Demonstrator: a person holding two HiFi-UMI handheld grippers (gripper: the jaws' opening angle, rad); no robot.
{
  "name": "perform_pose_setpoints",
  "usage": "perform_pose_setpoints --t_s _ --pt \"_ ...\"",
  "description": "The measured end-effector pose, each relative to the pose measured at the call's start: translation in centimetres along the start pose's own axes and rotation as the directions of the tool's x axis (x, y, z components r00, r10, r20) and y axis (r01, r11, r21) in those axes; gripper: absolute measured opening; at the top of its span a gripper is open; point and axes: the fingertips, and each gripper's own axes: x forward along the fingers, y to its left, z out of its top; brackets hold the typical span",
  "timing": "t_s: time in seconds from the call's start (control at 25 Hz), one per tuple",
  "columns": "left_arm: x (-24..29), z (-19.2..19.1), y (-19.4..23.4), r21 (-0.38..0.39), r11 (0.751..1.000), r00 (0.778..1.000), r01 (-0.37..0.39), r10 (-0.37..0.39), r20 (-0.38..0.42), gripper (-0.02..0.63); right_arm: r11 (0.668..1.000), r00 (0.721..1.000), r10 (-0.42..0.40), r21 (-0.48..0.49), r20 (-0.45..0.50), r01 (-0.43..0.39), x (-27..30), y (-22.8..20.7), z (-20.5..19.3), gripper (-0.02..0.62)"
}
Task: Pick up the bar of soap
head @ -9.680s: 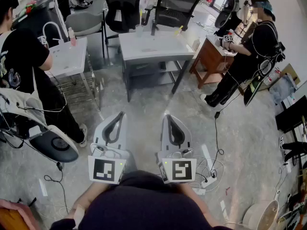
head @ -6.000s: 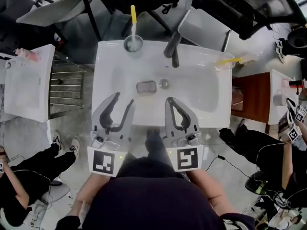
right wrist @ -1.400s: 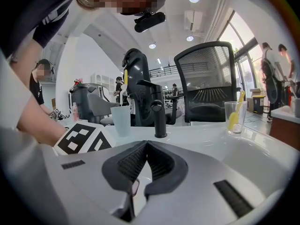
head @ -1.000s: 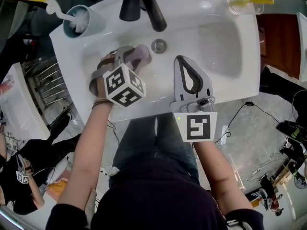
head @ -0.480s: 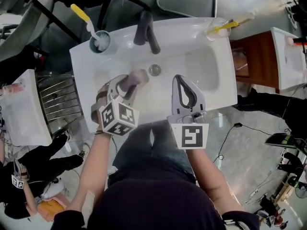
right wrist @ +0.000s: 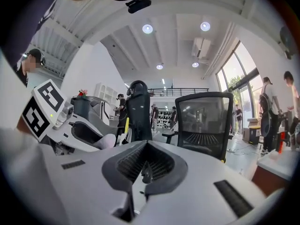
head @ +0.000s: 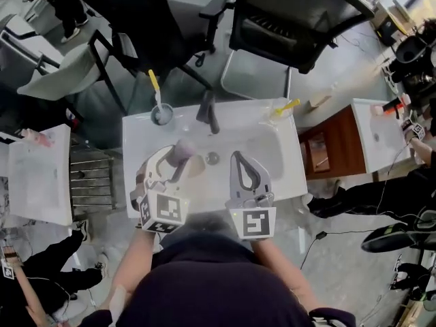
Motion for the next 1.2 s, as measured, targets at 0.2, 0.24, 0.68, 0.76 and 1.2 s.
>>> perform_pose_setpoints --t_s 0.2,0.24,0.68,0.76,1.2 --pt "-2.6 3.9 1.8 -0.098 0.985 0.977 -0.141 0.155 0.148 0.175 0.999 0.997 0.033 -0.025 0.073 -0.031 -0.3 -1.1 3.2 0.017" --pt "-3.2 4.6 2.0 -0.121 0.979 0.968 -0.163 0.182 0.174 0.175 0.999 0.996 0.042 -0.034 0.082 -0.039 -0.4 -1.2 3.8 0.017" --pt "-10.3 10.8 4.3 -0.350 0.895 0.834 -0.275 0.403 0.376 0.175 0.996 0.973 0.083 -0.049 0.218 -0.074 -1.8 -2.1 10.6 0.017" --pt "-11.7 11.7 5.0 -0.375 0.880 0.806 -0.292 0.437 0.398 0.175 0.997 0.965 0.078 -0.047 0.249 -0.069 -2.2 -2.3 11.9 0.017" --pt "-15.8 14.0 8.3 -0.407 0.870 0.771 -0.279 0.455 0.445 0.175 0.997 0.943 0.048 -0.066 0.330 -0.028 -3.0 -1.7 17.7 0.017"
